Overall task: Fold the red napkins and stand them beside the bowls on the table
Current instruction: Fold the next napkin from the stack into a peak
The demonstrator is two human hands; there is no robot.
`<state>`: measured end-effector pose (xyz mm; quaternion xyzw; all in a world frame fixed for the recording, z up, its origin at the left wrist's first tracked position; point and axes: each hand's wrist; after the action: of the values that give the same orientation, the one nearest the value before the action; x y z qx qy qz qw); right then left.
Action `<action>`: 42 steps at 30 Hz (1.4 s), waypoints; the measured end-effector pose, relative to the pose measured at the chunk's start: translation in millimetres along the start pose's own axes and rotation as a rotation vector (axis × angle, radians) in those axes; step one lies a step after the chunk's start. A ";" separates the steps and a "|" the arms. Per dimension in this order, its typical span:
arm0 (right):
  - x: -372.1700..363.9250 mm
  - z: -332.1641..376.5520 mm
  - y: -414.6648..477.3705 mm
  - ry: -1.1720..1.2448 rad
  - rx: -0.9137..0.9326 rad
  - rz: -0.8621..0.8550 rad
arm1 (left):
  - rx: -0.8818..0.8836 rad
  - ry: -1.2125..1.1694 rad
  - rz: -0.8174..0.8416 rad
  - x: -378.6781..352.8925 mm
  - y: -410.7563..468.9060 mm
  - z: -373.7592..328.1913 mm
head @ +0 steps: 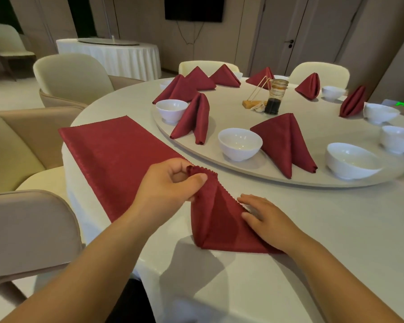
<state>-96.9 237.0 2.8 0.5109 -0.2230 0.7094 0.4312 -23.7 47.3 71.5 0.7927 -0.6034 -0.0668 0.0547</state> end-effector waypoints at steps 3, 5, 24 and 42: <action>-3.8 -19.1 -18.5 -0.028 -0.092 -0.069 | 0.063 0.010 0.111 -30.1 4.8 11.9; -9.2 -25.2 -25.0 0.075 -0.169 -0.181 | 0.072 0.041 0.202 -50.2 3.1 22.5; 19.5 -23.9 -39.0 0.642 -0.406 -0.529 | -0.220 0.692 0.653 -90.2 -7.8 86.9; -5.1 -16.8 -49.4 -0.359 -0.415 0.149 | -0.473 1.223 0.790 -60.7 14.0 96.6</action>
<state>-63.8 273.8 -14.4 0.5115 -0.4732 0.5765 0.4267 -69.5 101.5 -18.9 0.3811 -0.6740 0.2810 0.5671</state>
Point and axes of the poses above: each hand's wrist, its own y-axis towards the middle knuckle, its own x-axis out of the back of the hand, z = x × y, and after that the axes turned 7 degrees about -y, right-handed
